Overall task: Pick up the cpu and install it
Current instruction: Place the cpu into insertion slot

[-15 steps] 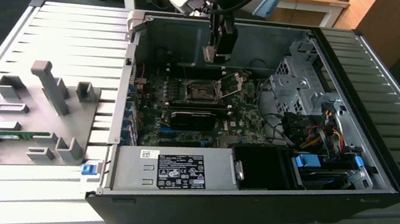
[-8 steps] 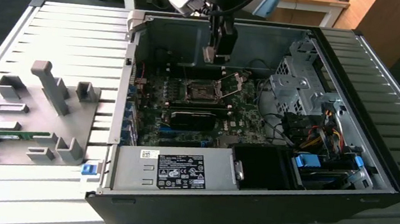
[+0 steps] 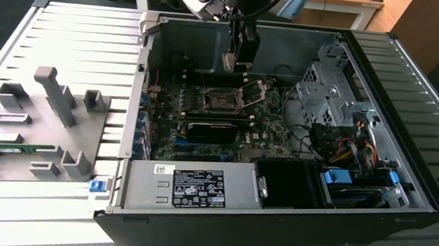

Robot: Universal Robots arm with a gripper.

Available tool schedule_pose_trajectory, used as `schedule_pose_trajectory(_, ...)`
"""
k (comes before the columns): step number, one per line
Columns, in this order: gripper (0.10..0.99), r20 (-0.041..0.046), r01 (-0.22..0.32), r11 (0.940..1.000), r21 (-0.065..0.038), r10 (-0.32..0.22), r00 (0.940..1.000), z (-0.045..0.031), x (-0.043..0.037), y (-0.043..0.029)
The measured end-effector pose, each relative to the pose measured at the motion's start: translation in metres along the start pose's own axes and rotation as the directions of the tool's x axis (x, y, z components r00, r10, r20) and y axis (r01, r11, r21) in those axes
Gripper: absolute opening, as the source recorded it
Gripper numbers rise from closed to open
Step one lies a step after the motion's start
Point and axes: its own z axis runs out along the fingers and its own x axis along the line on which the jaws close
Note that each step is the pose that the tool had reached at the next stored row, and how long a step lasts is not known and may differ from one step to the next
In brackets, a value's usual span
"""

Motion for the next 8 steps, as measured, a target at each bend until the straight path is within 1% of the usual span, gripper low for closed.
schedule_pose_trajectory(8, 0.537, 0.0, 0.0, 1.0, 0.0, 0.0, 1.0, 0.0042, -0.0001, -0.0003)
